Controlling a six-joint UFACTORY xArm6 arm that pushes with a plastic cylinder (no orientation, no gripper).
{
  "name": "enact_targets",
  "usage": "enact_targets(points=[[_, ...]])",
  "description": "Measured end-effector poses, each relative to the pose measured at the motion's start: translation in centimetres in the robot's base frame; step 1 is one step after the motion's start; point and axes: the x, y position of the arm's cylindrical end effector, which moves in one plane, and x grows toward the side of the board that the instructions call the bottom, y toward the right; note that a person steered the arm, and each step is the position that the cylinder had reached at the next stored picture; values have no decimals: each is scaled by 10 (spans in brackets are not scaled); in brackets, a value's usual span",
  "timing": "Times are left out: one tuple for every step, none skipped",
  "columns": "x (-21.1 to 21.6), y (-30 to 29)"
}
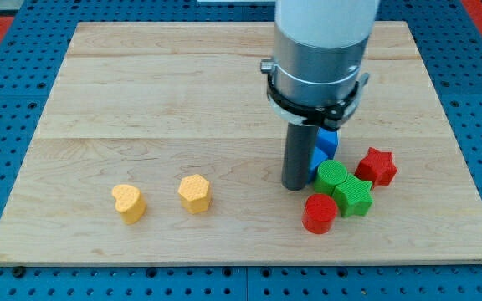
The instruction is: Push the yellow blocks towards the group of blocks
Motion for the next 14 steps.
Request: enact_targets(points=[[0,35],[-22,20],[-39,-30],[-7,-48],[43,-52],[55,-52],[53,10],[52,33],[55,-39],[78,-114],[75,-217],[51,-299],[34,-275],[34,-221]])
